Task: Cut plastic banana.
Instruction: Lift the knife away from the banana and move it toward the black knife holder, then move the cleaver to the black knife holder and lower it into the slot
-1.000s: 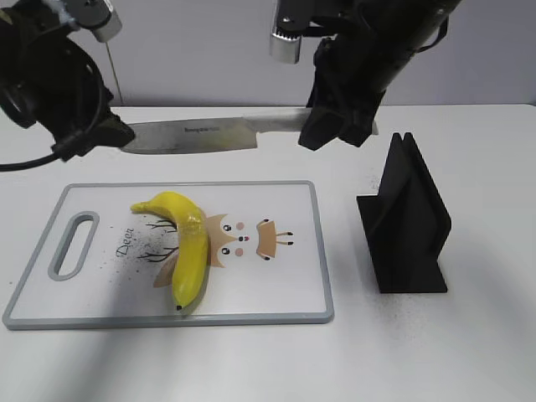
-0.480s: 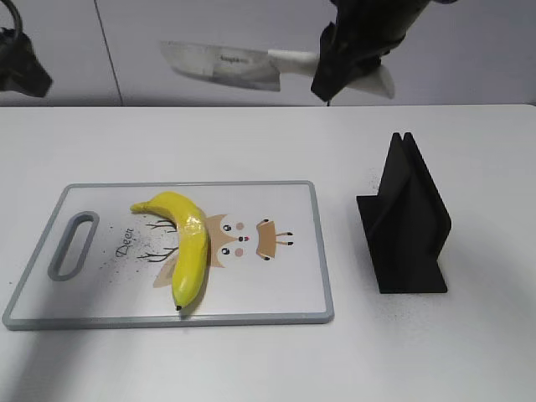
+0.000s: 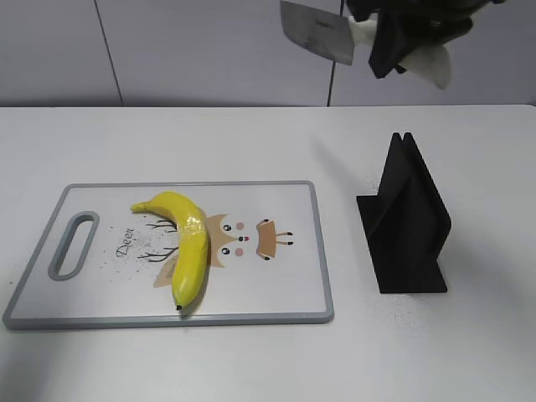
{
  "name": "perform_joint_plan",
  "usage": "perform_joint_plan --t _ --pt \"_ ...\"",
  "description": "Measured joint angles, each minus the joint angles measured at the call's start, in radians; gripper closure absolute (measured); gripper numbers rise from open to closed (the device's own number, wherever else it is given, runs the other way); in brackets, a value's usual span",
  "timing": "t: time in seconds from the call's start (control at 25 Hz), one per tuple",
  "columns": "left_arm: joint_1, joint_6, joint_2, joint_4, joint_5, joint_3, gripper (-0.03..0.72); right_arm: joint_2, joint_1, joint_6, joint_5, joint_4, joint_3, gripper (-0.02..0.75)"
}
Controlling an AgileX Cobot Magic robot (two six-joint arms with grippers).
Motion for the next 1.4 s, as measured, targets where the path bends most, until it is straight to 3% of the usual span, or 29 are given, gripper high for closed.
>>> perform_joint_plan --t 0.32,0.72,1.08,1.4 --pt "0.0 -0.006 -0.385 -0.01 -0.005 0.312 0.106 -0.245 -0.162 0.073 -0.114 0.019 0.354 0.577" --pt "0.0 -0.006 -0.895 -0.029 -0.021 0.679 0.107 -0.306 -0.168 0.141 -0.223 0.05 0.573 0.577" --pt "0.0 -0.007 -1.342 -0.023 -0.089 0.784 0.108 -0.288 -0.168 0.156 -0.256 0.047 0.578 0.577" --pt "0.0 -0.007 -1.374 -0.018 -0.101 0.79 0.108 -0.249 -0.168 0.158 -0.217 0.046 0.581 0.577"
